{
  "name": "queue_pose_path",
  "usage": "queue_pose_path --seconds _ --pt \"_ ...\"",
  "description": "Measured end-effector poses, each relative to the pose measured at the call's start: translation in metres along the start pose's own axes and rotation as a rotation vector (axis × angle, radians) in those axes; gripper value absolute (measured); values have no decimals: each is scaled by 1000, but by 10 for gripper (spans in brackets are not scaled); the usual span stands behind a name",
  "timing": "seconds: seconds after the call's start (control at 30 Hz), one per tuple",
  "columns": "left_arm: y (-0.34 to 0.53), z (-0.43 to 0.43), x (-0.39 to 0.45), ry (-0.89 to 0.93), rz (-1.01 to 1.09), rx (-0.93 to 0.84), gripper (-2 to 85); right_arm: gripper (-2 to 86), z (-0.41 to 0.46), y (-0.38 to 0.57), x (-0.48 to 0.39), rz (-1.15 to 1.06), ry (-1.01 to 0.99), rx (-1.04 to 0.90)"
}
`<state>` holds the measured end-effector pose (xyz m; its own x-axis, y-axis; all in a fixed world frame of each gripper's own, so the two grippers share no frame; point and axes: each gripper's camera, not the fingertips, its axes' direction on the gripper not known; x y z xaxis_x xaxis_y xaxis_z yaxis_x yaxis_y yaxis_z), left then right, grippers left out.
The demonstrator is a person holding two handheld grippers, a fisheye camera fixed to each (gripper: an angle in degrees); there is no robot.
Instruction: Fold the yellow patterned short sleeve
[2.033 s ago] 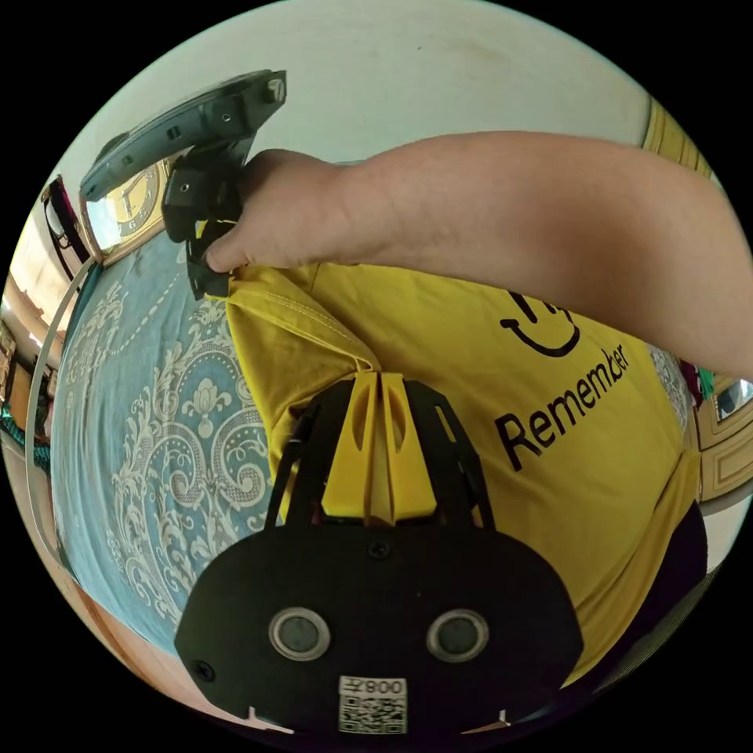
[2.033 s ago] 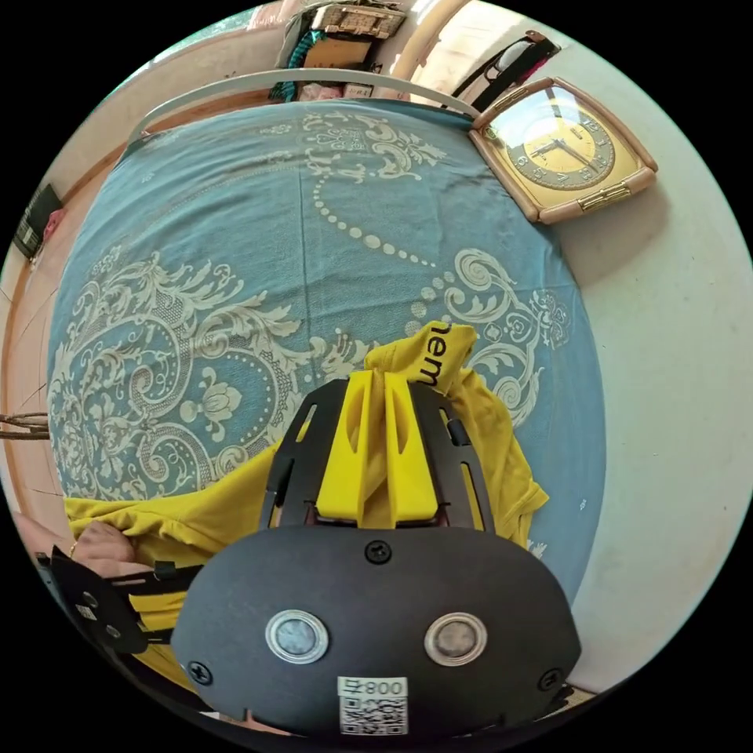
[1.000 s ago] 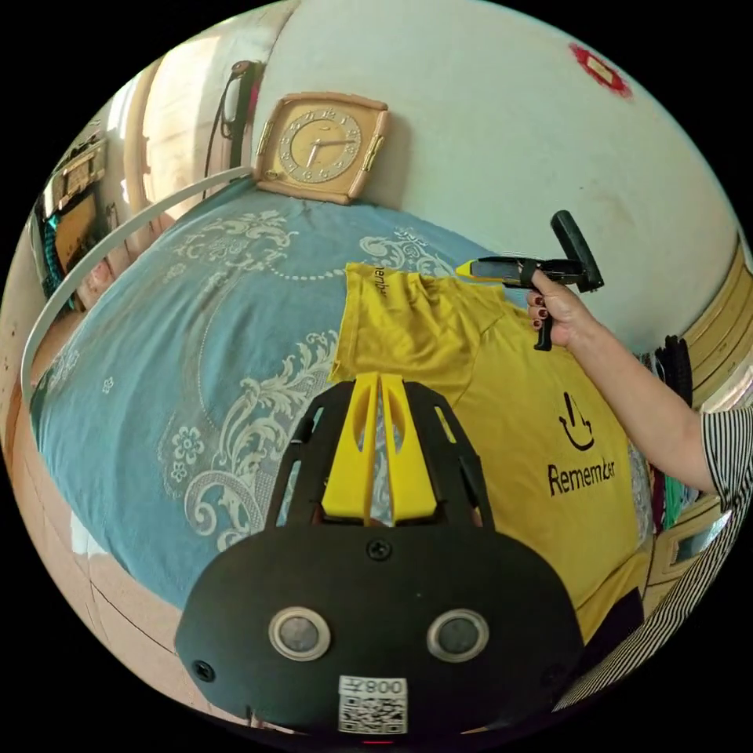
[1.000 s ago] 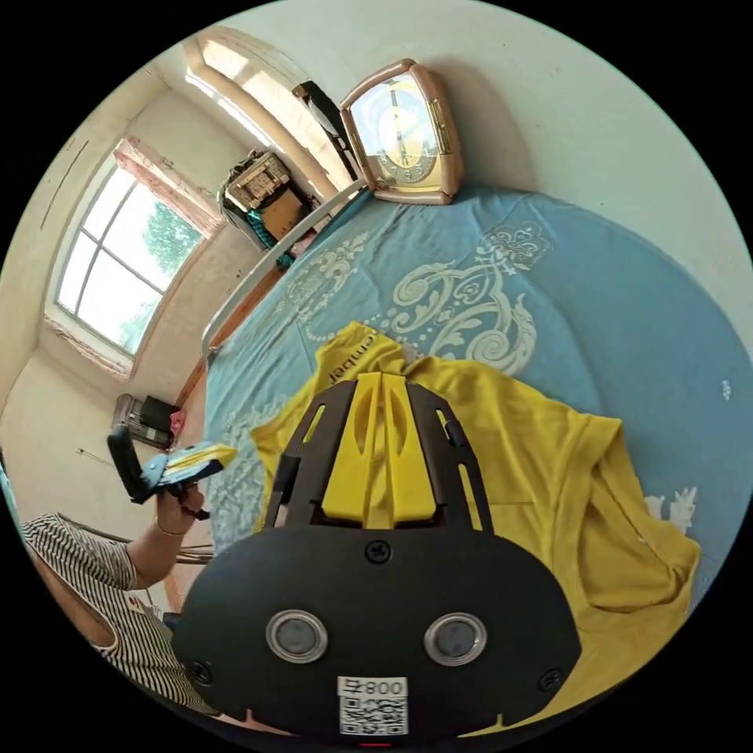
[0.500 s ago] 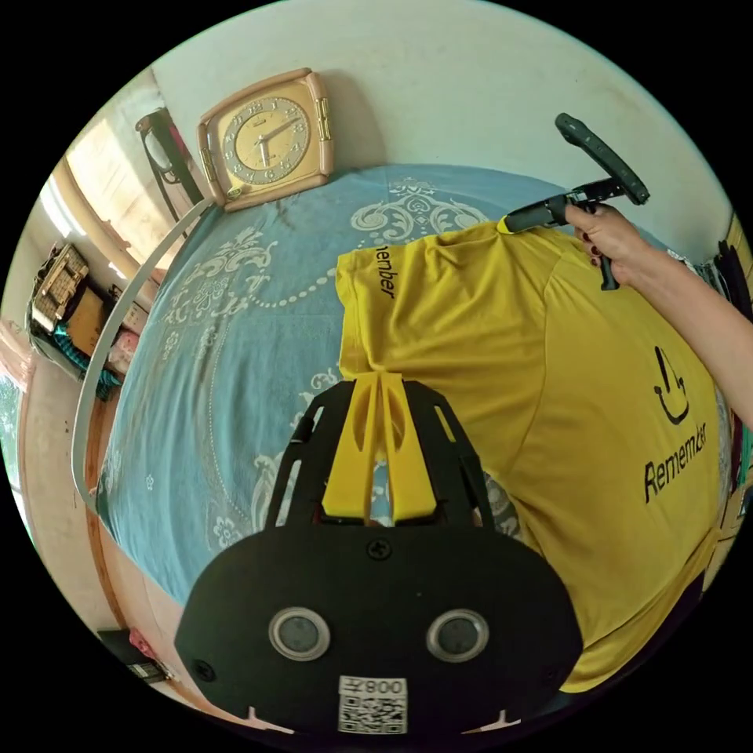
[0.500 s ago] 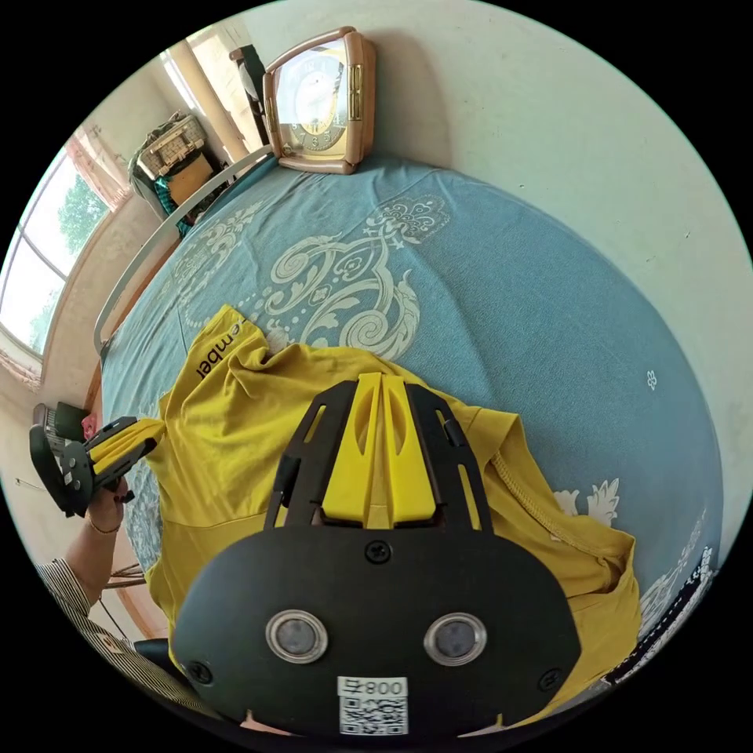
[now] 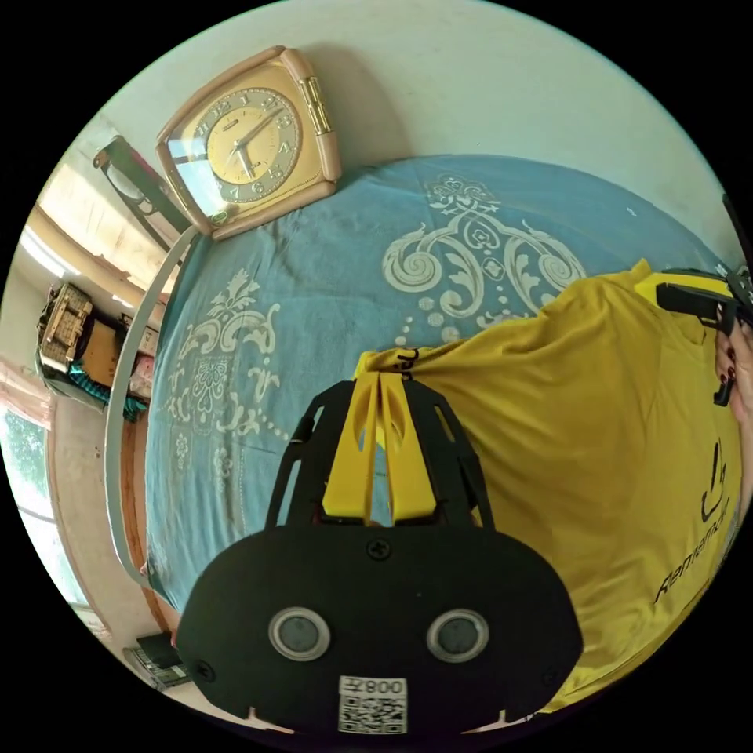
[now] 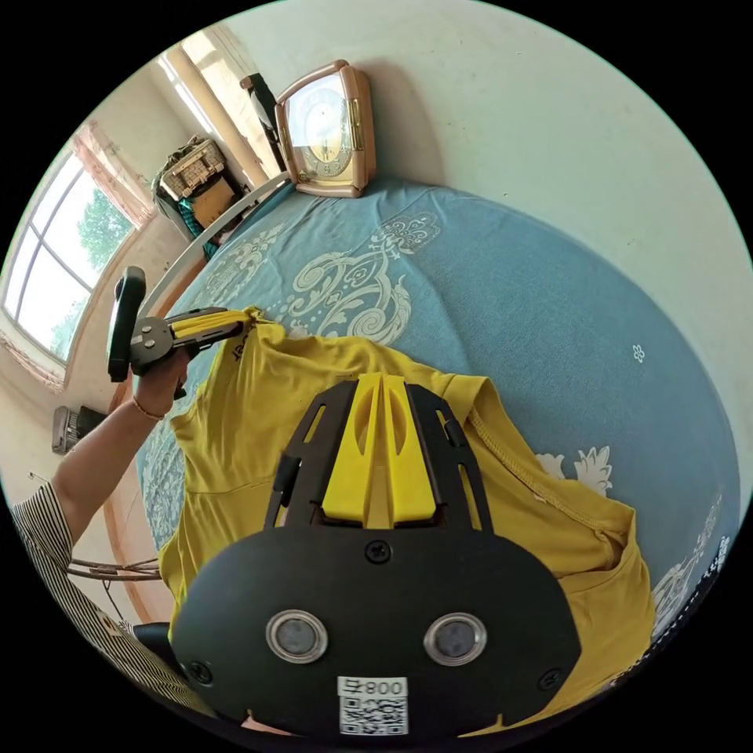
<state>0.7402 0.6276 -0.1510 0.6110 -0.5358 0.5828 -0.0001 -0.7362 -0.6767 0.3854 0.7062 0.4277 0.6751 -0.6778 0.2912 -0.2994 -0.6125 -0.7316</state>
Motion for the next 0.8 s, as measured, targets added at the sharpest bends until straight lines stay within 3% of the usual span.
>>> queue_pose_path --seconds 0.13,0.27,0.3,0.37,0.47,0.6,0.73,0.8 --pt "10 -3 5 -53 18 9 1 1 4 14 10 17 54 -49" --pt "33 -25 8 -31 -23 125 1 1 -5 25 18 39 36 -46" --pt "31 -5 7 -26 -22 2 1 1 -9 28 22 51 29 -35" --pt "41 -13 1 -12 -60 44 1 1 -16 32 28 86 -2 -40" --pt "71 -52 -5 74 -116 165 1 1 -35 46 28 84 -5 -51" --pt "150 -93 11 309 -108 253 3 1 -96 100 26 110 -78 92" --pt "212 -100 45 389 -41 158 3 1 -145 174 7 67 -156 105" --pt "235 -86 66 328 -3 23 3 1 -161 221 -15 26 -138 48"
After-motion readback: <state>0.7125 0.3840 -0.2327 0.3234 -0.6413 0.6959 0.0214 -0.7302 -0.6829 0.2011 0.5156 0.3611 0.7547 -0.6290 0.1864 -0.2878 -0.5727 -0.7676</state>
